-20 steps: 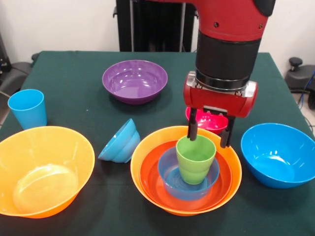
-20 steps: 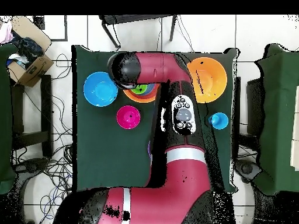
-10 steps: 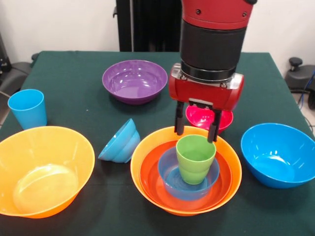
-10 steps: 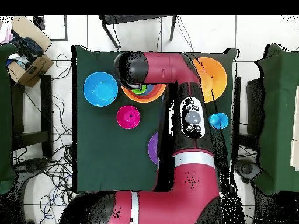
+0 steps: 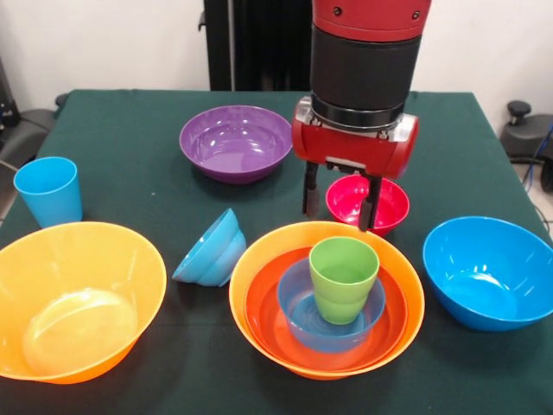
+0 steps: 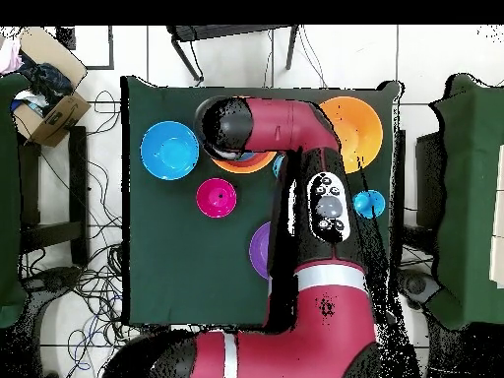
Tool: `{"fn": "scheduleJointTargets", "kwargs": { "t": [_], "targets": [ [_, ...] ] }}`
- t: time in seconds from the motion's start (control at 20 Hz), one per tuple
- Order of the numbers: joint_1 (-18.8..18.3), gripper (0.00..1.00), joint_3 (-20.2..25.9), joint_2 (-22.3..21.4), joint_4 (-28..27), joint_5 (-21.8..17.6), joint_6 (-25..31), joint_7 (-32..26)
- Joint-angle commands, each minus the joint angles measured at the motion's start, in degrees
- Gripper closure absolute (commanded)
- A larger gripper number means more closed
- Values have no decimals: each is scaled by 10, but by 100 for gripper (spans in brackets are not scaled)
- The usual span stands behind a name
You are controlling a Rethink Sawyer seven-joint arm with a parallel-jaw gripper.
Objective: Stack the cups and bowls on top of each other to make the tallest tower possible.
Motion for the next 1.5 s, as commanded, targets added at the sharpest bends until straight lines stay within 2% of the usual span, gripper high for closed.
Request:
{"fn": "scheduleJointTargets", "kwargs": {
  "t": [0.05,0.35,0.8,1.5],
  "targets": [
    [18,0,22,-7,51,3,37,8],
    [27,0,16,-5,45,2,37,20],
    [47,0,-3,11,79,5,-40,77],
    [73,0,-38,7,132,19,-90,115]
  ]
}}
